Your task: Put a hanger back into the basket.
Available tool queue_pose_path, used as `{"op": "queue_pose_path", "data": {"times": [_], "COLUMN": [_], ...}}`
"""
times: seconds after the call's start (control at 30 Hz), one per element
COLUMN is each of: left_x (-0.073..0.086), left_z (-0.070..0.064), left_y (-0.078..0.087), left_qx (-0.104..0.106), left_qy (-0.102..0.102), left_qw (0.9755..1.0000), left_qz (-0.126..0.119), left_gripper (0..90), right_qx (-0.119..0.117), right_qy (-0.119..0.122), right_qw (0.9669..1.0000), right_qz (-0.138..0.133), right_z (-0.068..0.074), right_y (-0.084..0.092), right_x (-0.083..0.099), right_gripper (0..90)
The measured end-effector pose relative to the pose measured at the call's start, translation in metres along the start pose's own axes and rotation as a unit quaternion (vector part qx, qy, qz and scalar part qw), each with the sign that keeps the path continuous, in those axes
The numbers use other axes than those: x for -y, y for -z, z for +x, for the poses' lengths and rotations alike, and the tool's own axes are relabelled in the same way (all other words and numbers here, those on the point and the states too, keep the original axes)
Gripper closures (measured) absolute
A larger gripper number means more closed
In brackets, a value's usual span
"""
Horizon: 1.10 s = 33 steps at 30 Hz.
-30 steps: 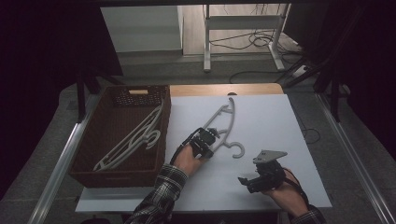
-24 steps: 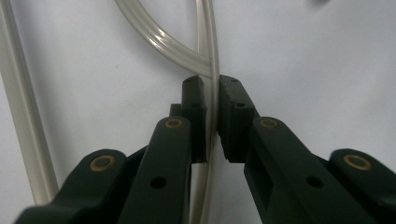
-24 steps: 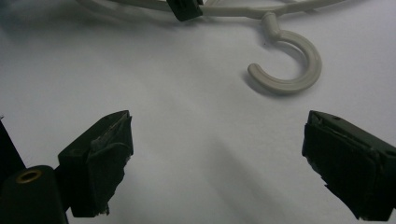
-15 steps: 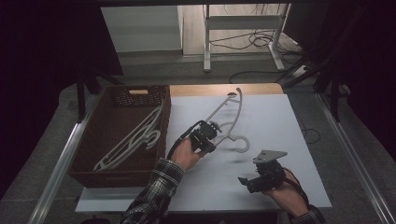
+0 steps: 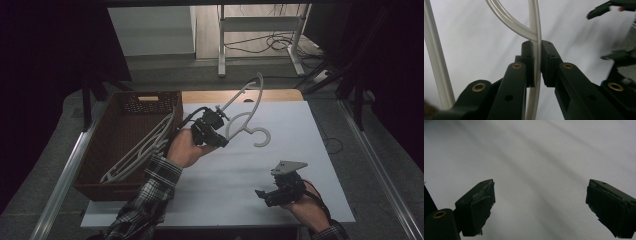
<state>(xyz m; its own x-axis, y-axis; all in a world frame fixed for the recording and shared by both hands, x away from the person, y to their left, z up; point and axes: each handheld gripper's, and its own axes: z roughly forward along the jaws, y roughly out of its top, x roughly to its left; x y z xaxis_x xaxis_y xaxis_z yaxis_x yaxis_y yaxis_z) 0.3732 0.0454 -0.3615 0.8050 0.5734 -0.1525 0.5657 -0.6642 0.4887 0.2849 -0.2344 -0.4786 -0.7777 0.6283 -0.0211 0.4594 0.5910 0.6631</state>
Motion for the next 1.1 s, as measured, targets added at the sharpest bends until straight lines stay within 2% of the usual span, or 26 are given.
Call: {"op": "queue_pose_path", "data": {"times": [0.17, 0.23, 0.33, 0.5, 0.7, 0.8, 0.93, 1.1], "left_x": [0.015, 0.027, 0.044, 0.079, 0.124, 0.142, 0.162, 0.181], "left_z": [0.009, 0.015, 0.023, 0.037, 0.057, 0.067, 0.08, 0.098], "left_y": [0.03, 0.042, 0.054, 0.071, 0.087, 0.094, 0.099, 0.098], "left_qx": [0.018, 0.028, 0.03, 0.035, 0.027, 0.025, 0.024, 0.031], "left_qy": [0.006, 0.008, 0.017, 0.046, 0.077, 0.084, 0.092, 0.105], "left_qw": [0.9998, 0.9995, 0.9993, 0.9982, 0.9964, 0.9959, 0.9951, 0.9935], "left_qz": [0.005, 0.014, 0.011, 0.018, 0.021, 0.023, 0.026, 0.03], "left_gripper": [82.5, 82.5, 82.5, 82.5, 82.5, 82.5, 82.5, 82.5], "right_qx": [0.0, 0.0, 0.0, 0.001, 0.0, 0.0, 0.001, 0.002], "right_qy": [-0.001, -0.001, -0.002, 0.003, 0.0, -0.001, -0.002, -0.004], "right_qw": [1.0, 1.0, 1.0, 1.0, 1.0, 1.0, 1.0, 1.0], "right_qz": [0.001, 0.001, 0.002, 0.002, 0.004, 0.005, 0.005, 0.007], "right_z": [0.0, 0.0, 0.0, 0.0, 0.0, 0.0, 0.0, 0.0], "right_y": [0.0, 0.0, -0.001, -0.002, -0.004, -0.005, -0.005, -0.006], "right_x": [0.0, 0.0, 0.0, -0.001, -0.001, -0.001, -0.001, -0.001], "right_gripper": [9.3, 9.2, 9.3, 9.3, 9.3, 9.3, 9.3, 9.2]}}
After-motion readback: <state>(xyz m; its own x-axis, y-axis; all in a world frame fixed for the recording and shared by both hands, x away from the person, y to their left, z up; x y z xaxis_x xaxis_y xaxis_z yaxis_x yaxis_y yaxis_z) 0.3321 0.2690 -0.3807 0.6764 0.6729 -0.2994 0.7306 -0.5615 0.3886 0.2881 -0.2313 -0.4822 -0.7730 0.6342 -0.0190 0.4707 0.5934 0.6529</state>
